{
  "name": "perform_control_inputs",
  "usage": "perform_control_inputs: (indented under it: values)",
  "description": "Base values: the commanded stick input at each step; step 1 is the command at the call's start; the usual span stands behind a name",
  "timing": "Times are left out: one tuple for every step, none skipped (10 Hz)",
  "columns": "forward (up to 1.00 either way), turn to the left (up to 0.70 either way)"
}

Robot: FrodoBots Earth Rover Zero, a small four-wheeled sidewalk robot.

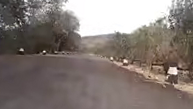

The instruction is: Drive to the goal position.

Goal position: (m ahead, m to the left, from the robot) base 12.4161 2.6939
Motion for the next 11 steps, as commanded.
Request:
perform_control_inputs:
  values:
    - [1.0, 0.0]
    - [1.0, 0.0]
    - [1.0, 0.0]
    - [1.0, 0.0]
    - [1.0, 0.0]
    - [1.0, 0.02]
    - [1.0, 0.1]
    - [1.0, 0.4]
    - [1.0, 0.23]
    - [1.0, 0.06]
    - [1.0, 0.0]
